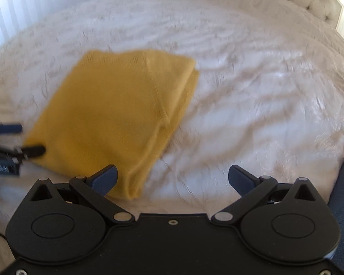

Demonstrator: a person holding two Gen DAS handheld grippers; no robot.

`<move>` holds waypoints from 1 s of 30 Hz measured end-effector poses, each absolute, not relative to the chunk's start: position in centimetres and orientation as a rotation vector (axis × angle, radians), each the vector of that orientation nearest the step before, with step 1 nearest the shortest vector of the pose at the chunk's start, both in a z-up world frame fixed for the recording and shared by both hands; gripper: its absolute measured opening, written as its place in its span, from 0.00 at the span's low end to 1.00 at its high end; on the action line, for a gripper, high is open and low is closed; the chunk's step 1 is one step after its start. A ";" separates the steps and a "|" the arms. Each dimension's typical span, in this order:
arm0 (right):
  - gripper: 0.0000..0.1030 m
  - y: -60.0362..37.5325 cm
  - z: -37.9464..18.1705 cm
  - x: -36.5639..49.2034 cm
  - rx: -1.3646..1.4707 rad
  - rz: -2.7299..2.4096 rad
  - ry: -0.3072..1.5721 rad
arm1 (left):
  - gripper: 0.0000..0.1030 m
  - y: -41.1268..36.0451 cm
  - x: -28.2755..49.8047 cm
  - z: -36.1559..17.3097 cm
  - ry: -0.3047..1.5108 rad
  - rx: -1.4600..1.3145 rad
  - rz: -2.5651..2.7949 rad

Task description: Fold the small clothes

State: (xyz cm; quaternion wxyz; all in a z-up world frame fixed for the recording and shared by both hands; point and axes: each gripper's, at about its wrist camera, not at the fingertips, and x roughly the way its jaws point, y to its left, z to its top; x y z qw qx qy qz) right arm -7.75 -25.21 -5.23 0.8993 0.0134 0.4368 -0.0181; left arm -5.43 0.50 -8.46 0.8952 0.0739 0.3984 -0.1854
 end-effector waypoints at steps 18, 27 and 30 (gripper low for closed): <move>0.99 -22.4 -5.5 -7.8 0.069 0.007 0.837 | 0.92 0.6 -7.5 -5.0 0.753 0.088 -0.354; 0.99 -23.7 -1.0 -9.1 0.247 -0.019 0.738 | 0.93 -1.8 -6.9 -0.4 0.722 0.076 -0.230; 0.99 -23.5 0.0 -9.1 0.233 -0.107 0.754 | 0.93 -2.2 -6.9 0.4 0.737 0.079 -0.221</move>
